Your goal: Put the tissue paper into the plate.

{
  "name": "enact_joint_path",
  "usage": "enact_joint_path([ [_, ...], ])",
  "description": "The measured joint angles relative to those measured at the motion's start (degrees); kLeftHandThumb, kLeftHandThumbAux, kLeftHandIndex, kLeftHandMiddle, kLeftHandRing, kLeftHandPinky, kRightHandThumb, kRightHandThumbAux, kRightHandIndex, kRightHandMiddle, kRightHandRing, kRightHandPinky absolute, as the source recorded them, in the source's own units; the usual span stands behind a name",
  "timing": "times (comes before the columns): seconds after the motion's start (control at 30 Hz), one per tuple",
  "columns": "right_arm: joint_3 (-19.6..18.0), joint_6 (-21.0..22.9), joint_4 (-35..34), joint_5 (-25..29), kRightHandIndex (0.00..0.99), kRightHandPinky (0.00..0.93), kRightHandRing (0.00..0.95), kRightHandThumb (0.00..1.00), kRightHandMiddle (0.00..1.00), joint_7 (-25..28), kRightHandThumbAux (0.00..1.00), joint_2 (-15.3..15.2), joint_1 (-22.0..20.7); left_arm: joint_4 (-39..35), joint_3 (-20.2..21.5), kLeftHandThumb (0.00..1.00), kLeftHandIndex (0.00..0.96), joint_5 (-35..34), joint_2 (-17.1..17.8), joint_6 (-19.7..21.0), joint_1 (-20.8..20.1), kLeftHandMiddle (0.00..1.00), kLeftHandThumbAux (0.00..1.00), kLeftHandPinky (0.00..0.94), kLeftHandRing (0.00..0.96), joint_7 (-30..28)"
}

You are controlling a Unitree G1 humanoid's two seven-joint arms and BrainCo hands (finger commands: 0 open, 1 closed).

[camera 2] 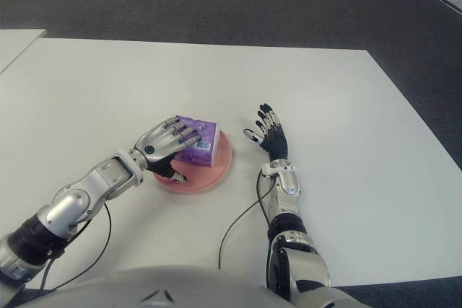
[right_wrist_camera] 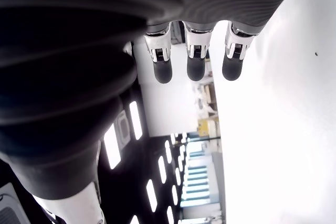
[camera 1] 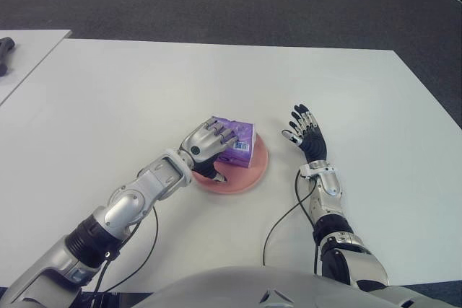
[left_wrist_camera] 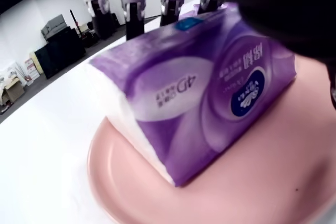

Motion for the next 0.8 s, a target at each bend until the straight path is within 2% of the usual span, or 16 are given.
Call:
enact_joint_path([
  [0.1,0.0,-0.01,-0.02,0.0,0.046,0.071,0.013,0.033,0.019,0.01,0.833,0.02,0.01,-1.16,1.12,0.0,0.0,-2.02,-0.08,0.21,0.29,0.0,0.286,0.0,0.0,-1.06],
  [0.2,0.0,-0.03,-0.04,0.0,0.046,0.071,0.013,0.033,0.019,0.02,0.833,0.01,0.01,-4.43,4.52,0.0,0.0,-7.84,0.7,-0.22,-0.04,0.0,0.294,0.0,0.0,-5.73],
  [0.3,-0.02,-0.03,-0.04,0.0,0.046,0.071,0.013,0.033,0.019,0.02,0.833,0.0,0.02,-5.53,7.79,0.0,0.0,-11.01,0.92,0.25,-0.96,0.0,0.302,0.0,0.0,-6.38],
  [0.5,-0.02,-0.04,-0.04,0.0,0.046,0.071,0.013,0.033,0.019,0.02,0.833,0.01,0.01,-4.35,14.01,0.0,0.0,-16.46,-3.06,1.75,-1.37,0.0,0.333,0.0,0.0,3.03],
  [0.67,0.0,-0.04,-0.05,-0.01,0.046,0.071,0.013,0.033,0.019,0.0,0.833,0.08,-0.09,-6.17,21.89,0.0,0.0,-27.52,-8.47,4.79,-1.38,0.0,0.404,0.02,0.0,5.94],
  [0.8,-0.03,-0.04,-0.02,-0.01,0.046,0.071,0.013,0.033,0.019,-0.05,0.833,0.04,-0.07,-8.63,26.78,0.0,0.0,-33.09,-11.9,7.73,-1.39,0.0,0.429,0.042,0.0,7.93],
])
